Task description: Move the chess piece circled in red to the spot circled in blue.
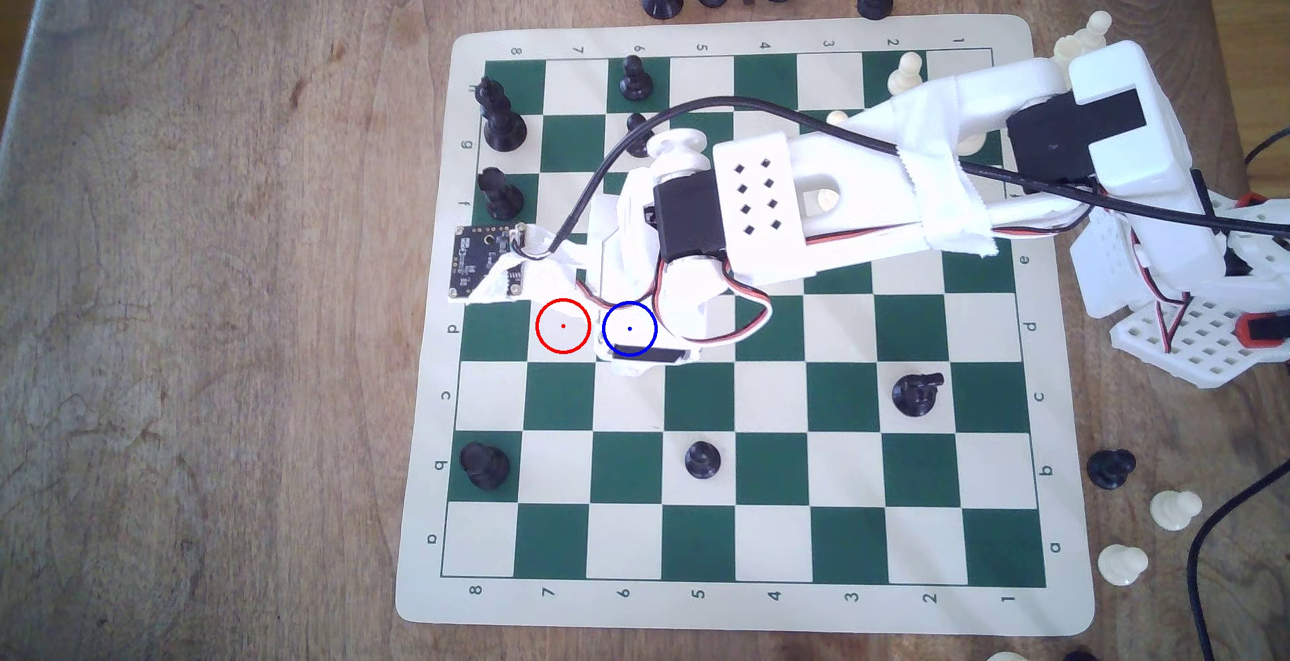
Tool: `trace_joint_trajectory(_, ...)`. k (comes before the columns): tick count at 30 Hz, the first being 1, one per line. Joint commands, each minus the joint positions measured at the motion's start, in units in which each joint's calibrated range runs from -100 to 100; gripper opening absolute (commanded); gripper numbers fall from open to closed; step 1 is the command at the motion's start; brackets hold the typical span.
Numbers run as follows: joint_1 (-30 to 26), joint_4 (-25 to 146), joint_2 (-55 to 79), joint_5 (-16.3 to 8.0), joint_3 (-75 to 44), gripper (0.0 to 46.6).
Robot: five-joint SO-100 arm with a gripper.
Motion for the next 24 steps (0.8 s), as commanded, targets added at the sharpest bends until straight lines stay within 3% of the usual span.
trace_joint_trajectory(1,1.1,-0.8,-7.8,0.5,-1.0,6.1)
trace_joint_trajectory(24,2.8,-1.5,-6.6,1.1,-0.8,6.9)
